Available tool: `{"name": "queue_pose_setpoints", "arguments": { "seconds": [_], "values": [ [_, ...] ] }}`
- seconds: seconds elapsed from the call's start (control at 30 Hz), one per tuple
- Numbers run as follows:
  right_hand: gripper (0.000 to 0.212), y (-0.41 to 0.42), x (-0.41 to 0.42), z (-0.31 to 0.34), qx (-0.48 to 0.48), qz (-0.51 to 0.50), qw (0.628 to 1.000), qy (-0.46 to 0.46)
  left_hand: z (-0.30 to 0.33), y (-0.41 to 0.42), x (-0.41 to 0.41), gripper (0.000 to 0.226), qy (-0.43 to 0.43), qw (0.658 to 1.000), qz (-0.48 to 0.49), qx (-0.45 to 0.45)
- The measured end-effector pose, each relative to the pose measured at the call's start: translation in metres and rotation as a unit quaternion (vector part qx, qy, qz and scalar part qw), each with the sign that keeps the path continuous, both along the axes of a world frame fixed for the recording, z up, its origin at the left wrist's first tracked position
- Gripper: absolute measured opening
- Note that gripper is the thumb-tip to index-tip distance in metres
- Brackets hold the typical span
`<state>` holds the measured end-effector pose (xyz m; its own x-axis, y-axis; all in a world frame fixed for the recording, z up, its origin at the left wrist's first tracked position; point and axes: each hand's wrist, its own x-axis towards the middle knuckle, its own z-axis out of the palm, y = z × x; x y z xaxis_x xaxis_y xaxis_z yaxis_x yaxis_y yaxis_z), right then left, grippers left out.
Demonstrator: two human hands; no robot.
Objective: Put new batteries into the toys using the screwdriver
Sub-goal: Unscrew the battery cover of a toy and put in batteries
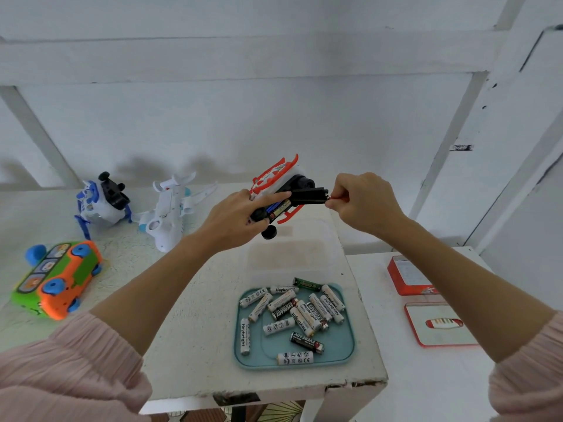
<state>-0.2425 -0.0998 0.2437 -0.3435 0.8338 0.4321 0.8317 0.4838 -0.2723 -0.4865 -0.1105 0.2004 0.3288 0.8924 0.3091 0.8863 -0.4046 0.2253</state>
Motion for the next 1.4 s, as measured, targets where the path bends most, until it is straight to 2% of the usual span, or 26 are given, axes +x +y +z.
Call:
{"name": "queue_pose_setpoints", "arguments": {
  "seconds": [0.33, 0.43, 0.7, 0.9, 1.17, 1.4],
  "values": [
    [0.013, 0.0, 0.006, -0.008, -0.051, 0.041, 0.998, 0.001, 0.001, 0.004, 0.003, 0.058, 0.0, 1.0, -0.012, -0.005],
    [0.015, -0.007, 0.003, -0.013, -0.03, 0.026, 0.999, 0.031, 0.002, 0.005, 0.005, 0.057, -0.011, 1.0, -0.011, 0.004],
    [0.015, -0.032, -0.022, -0.045, 0.064, 0.03, 0.993, 0.096, -0.006, 0.006, 0.006, 0.054, -0.148, 0.989, 0.025, 0.011],
    [0.015, -0.032, -0.032, -0.053, 0.104, 0.026, 0.987, 0.123, -0.006, 0.003, 0.007, 0.054, -0.192, 0.981, 0.033, 0.012],
    [0.016, -0.038, -0.049, -0.063, 0.169, -0.016, 0.98, 0.102, -0.012, 0.005, 0.014, 0.056, -0.241, 0.968, 0.061, 0.033],
    [0.025, -0.039, -0.048, -0.075, 0.213, -0.016, 0.97, 0.119, -0.01, 0.003, 0.019, 0.056, -0.247, 0.966, 0.065, 0.034]
  ]
}}
